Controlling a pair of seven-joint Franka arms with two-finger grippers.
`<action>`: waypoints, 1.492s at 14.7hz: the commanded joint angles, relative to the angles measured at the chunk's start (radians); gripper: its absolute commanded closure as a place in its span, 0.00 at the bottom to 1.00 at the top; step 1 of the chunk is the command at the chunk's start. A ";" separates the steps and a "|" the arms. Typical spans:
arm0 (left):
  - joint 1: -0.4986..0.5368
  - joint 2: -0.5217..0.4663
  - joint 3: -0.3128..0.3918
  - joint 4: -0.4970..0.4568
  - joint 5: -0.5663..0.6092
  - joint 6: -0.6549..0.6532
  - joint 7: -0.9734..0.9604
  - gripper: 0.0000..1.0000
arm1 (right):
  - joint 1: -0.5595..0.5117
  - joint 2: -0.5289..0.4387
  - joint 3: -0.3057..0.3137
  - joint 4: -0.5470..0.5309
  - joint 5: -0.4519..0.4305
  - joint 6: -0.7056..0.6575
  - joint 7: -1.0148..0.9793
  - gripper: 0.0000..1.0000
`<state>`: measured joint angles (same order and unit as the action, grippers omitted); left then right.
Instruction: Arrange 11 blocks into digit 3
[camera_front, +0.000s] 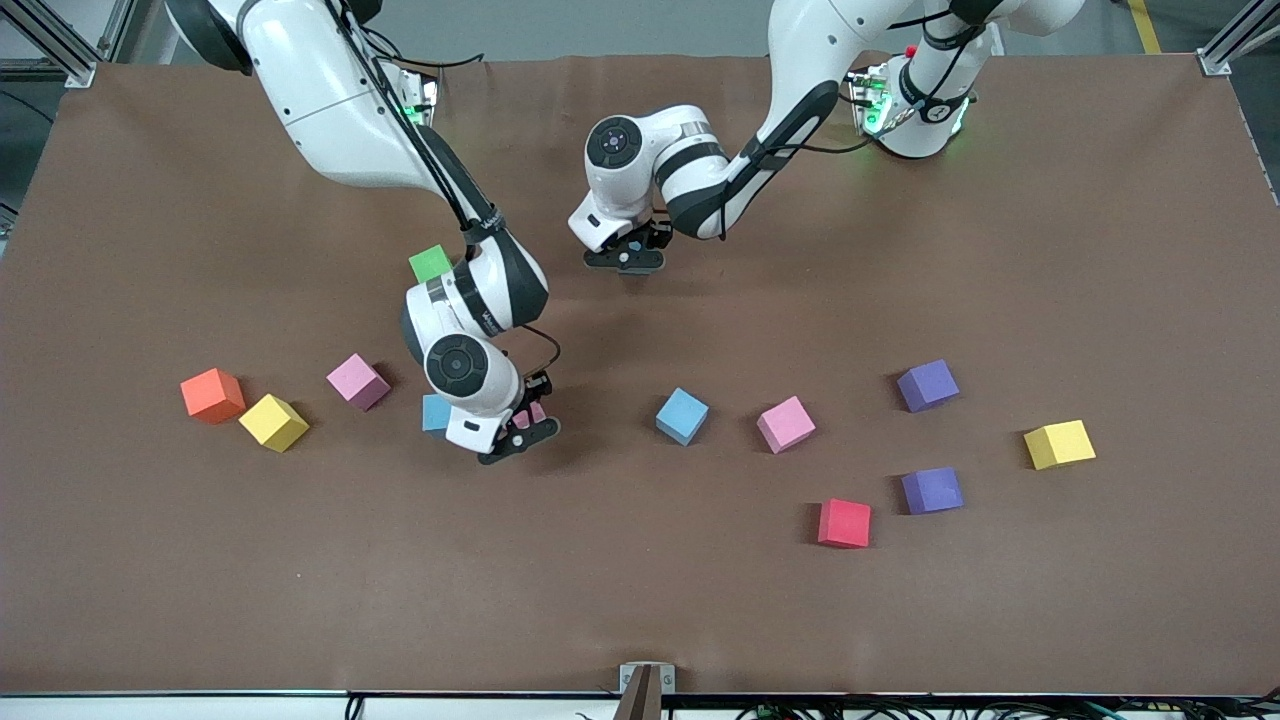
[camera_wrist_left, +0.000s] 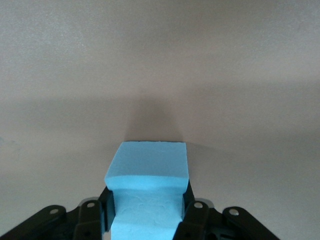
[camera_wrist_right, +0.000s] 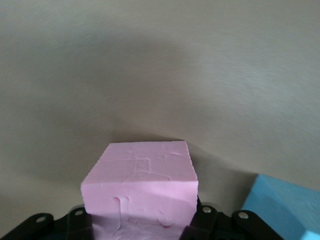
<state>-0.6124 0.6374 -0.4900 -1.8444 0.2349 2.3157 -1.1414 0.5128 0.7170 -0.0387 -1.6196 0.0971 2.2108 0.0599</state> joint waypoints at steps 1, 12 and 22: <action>-0.018 0.024 0.005 0.036 0.026 -0.016 -0.020 0.60 | -0.022 -0.077 -0.004 -0.008 -0.007 -0.058 0.138 0.78; 0.043 -0.113 0.004 0.095 0.009 -0.203 -0.026 0.00 | -0.100 -0.229 -0.029 -0.005 0.029 -0.219 0.566 0.99; 0.258 0.092 0.080 0.483 -0.013 -0.256 -0.168 0.00 | -0.143 -0.306 -0.030 -0.026 0.027 -0.391 0.732 1.00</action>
<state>-0.3308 0.6327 -0.4340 -1.4873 0.2321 2.0640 -1.2349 0.3805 0.4719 -0.0799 -1.5910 0.1170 1.8418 0.6861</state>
